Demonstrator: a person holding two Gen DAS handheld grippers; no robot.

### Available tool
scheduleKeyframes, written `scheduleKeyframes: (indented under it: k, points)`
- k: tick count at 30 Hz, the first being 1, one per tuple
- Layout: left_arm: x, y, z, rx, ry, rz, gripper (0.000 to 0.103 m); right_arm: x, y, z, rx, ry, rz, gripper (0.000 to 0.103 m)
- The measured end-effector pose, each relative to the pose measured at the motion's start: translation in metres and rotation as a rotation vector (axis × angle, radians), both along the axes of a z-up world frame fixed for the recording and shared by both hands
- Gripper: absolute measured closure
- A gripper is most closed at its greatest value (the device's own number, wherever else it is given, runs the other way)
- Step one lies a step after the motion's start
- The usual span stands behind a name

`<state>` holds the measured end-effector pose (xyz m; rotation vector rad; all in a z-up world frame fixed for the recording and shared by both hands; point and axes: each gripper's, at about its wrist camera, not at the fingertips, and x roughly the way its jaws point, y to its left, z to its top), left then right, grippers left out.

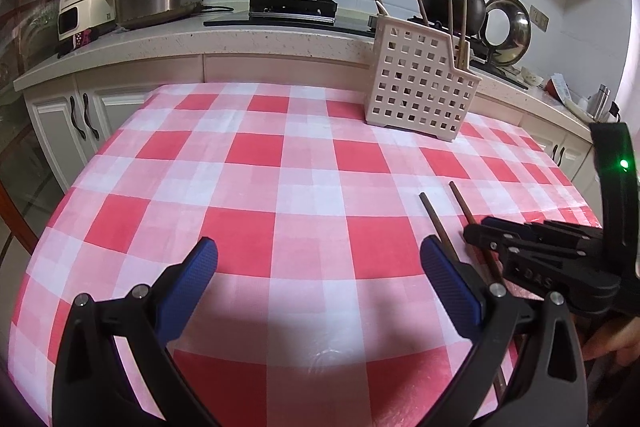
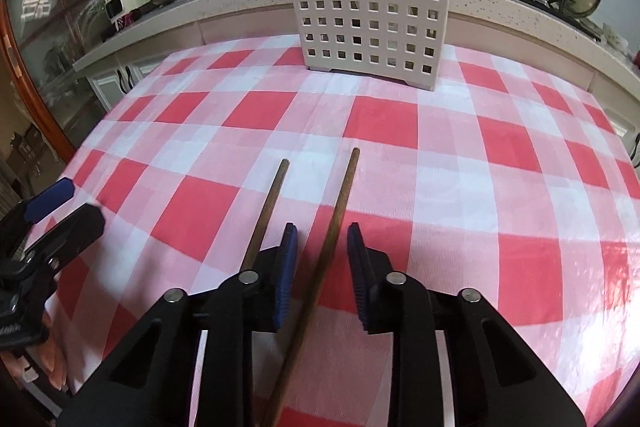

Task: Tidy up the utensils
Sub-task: 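Close the right gripper on a brown chopstick while the left gripper closes on the other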

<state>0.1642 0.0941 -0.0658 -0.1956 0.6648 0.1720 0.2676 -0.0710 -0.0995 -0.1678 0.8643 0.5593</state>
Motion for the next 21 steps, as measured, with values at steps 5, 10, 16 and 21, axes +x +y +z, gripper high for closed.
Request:
scheduleKeyframes:
  k: [5, 10, 16, 21]
  points:
    - [0.001, -0.001, -0.001, 0.0, 0.005, -0.008, 0.005, 0.003, 0.005, -0.001, -0.059, -0.028, -0.002, 0.09]
    - [0.005, -0.005, -0.004, -0.006, 0.028, -0.014, 0.005, 0.002, -0.003, -0.001, -0.075, -0.04, -0.006, 0.095]
    - [0.021, -0.025, -0.012, -0.013, 0.095, -0.037, 0.005, 0.002, -0.031, -0.001, -0.017, -0.014, -0.036, 0.096]
    - [0.041, -0.052, -0.021, -0.005, 0.16, -0.07, 0.009, 0.002, -0.05, 0.002, 0.03, -0.003, -0.046, 0.096]
